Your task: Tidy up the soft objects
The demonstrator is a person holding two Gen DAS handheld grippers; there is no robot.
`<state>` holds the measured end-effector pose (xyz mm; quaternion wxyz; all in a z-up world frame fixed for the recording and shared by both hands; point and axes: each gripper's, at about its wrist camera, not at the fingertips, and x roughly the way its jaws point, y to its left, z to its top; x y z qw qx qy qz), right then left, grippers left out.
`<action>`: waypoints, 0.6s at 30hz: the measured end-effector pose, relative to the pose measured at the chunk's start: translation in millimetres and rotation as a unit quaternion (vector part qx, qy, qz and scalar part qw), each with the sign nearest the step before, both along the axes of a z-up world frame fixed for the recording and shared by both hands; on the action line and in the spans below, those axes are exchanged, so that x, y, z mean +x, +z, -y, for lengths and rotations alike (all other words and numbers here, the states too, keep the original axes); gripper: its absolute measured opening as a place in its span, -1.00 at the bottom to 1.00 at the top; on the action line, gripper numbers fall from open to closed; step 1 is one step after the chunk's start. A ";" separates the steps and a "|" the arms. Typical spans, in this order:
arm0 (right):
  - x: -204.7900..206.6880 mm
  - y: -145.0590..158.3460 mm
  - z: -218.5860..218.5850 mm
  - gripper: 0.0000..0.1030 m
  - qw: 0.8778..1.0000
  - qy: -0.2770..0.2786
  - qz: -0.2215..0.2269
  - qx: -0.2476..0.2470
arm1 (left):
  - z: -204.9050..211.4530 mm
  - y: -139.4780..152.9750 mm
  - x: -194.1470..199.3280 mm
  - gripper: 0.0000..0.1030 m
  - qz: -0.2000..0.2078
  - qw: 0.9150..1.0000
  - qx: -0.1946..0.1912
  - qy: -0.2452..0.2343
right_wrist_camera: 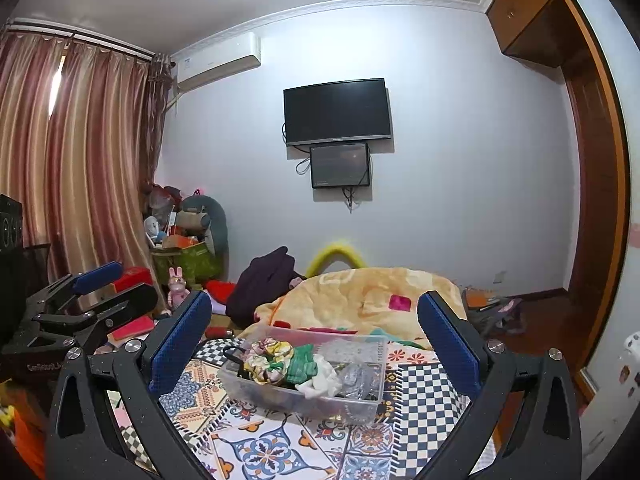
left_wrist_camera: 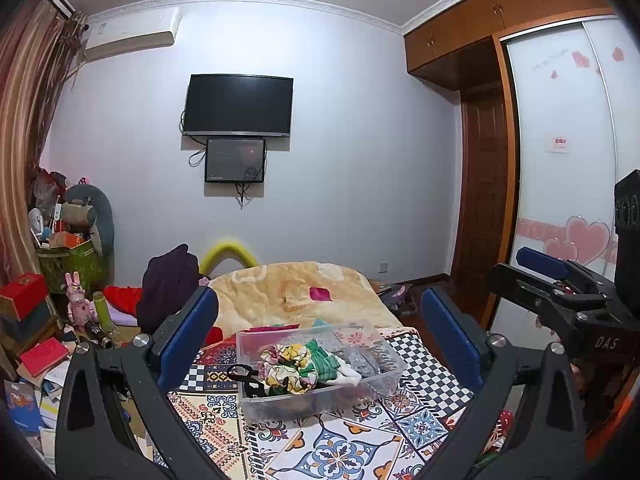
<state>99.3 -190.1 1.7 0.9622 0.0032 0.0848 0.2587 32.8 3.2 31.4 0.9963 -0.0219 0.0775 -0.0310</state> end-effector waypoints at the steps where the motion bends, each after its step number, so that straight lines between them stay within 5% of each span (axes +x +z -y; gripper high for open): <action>1: 0.2 -0.5 -0.6 1.00 1.000 0.000 0.000 0.000 | -0.1 -0.2 0.0 0.99 0.000 1.000 0.001 0.000; 18: -0.2 -1.9 0.4 1.00 1.000 -0.001 0.000 -0.002 | 1.7 1.4 -1.5 0.99 0.001 1.000 0.002 0.002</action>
